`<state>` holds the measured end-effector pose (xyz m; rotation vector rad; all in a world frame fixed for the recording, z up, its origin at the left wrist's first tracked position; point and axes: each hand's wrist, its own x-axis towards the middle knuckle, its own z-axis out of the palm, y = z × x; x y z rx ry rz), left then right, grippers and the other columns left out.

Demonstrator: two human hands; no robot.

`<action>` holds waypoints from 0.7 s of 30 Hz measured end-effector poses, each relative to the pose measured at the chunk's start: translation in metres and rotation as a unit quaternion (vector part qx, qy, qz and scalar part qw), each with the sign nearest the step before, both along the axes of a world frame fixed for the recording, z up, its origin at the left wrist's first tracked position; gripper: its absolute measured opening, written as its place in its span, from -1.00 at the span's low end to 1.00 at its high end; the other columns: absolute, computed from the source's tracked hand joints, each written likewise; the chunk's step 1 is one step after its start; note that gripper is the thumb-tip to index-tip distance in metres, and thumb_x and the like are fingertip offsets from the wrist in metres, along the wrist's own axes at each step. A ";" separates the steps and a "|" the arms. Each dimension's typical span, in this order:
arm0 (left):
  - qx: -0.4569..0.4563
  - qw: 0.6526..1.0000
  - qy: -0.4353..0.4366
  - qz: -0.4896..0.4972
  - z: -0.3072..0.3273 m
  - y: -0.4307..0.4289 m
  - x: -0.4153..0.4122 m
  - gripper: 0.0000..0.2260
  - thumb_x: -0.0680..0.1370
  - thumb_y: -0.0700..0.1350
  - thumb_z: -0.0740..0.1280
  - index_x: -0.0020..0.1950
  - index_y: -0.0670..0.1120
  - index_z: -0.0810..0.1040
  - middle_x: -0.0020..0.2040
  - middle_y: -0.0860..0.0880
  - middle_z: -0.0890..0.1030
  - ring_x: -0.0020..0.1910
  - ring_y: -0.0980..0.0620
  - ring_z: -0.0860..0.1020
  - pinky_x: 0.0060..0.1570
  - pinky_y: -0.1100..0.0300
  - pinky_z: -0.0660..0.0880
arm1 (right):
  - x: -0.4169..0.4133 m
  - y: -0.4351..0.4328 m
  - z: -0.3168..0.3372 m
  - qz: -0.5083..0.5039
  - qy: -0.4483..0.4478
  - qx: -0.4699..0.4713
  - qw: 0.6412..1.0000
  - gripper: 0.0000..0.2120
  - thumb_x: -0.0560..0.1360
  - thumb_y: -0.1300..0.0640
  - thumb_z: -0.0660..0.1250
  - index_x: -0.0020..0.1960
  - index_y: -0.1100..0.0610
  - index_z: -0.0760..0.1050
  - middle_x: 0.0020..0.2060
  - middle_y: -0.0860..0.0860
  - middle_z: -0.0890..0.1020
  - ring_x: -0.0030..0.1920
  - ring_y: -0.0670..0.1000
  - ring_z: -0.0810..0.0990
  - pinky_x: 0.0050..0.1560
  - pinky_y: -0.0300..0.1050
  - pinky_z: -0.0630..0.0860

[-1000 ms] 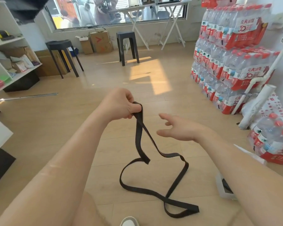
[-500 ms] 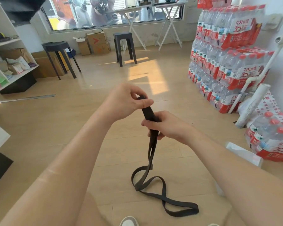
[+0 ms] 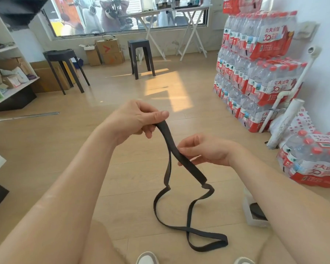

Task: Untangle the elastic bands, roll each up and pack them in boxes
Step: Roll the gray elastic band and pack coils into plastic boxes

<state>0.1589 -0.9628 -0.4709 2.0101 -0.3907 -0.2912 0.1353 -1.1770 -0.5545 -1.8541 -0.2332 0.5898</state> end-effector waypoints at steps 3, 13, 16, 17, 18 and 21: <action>0.062 0.998 -0.012 -0.014 -0.007 -0.011 -0.004 -0.85 0.45 -0.02 0.45 -0.11 -0.09 0.68 -0.36 -0.07 0.62 -0.45 0.07 0.47 -0.41 0.27 0.39 | 0.000 0.005 0.004 -0.054 -0.041 0.029 0.997 -0.76 0.64 0.03 0.16 0.17 -0.02 0.59 0.04 -0.12 0.68 0.18 -0.13 0.58 0.21 0.02 0.43; -0.017 0.998 0.010 -0.061 -0.025 -0.030 -0.001 -0.78 0.51 -0.10 0.39 0.13 -0.09 0.62 -0.23 -0.12 0.65 -0.32 0.04 0.58 -0.28 0.25 0.54 | 0.003 0.018 0.003 -0.182 -0.026 0.237 0.954 -0.67 0.65 0.06 0.13 -0.14 0.19 0.55 -0.38 0.08 0.41 -0.39 0.02 0.38 -0.24 -0.10 0.36; 0.019 0.994 -0.081 -0.064 -0.028 -0.035 0.002 -0.74 0.47 -0.16 0.44 0.16 -0.06 0.61 -0.25 -0.06 0.65 -0.36 0.10 0.54 -0.28 0.29 0.51 | 0.002 0.012 0.008 -0.180 0.039 0.265 0.946 -0.65 0.66 0.06 0.10 -0.19 0.14 0.53 -0.45 0.03 0.37 -0.45 0.00 0.34 -0.30 -0.11 0.34; 0.031 0.991 -0.110 -0.067 -0.027 -0.036 0.002 -0.75 0.44 -0.13 0.46 0.11 -0.06 0.64 -0.25 -0.03 0.65 -0.36 0.11 0.53 -0.29 0.30 0.49 | 0.001 0.009 0.010 -0.166 0.056 0.265 0.948 -0.65 0.66 0.05 0.09 -0.18 0.13 0.53 -0.45 0.02 0.37 -0.46 -0.01 0.34 -0.31 -0.12 0.34; 0.040 0.988 -0.132 -0.071 -0.025 -0.037 0.002 -0.75 0.40 -0.06 0.47 0.05 -0.06 0.66 -0.24 -0.03 0.66 -0.34 0.08 0.54 -0.28 0.26 0.50 | -0.001 0.007 0.012 -0.148 0.067 0.258 0.952 -0.66 0.66 0.04 0.08 -0.15 0.13 0.53 -0.44 0.01 0.38 -0.46 -0.02 0.34 -0.31 -0.13 0.34; 0.053 0.981 -0.171 -0.071 -0.019 -0.041 -0.003 -0.67 0.30 0.14 0.41 -0.13 -0.08 0.70 -0.29 -0.07 0.66 -0.33 -0.02 0.53 -0.28 0.12 0.48 | -0.004 -0.003 0.015 -0.080 0.066 0.226 0.969 -0.58 0.64 -0.09 0.09 0.01 0.21 0.55 -0.33 0.07 0.46 -0.36 0.01 0.42 -0.22 -0.09 0.42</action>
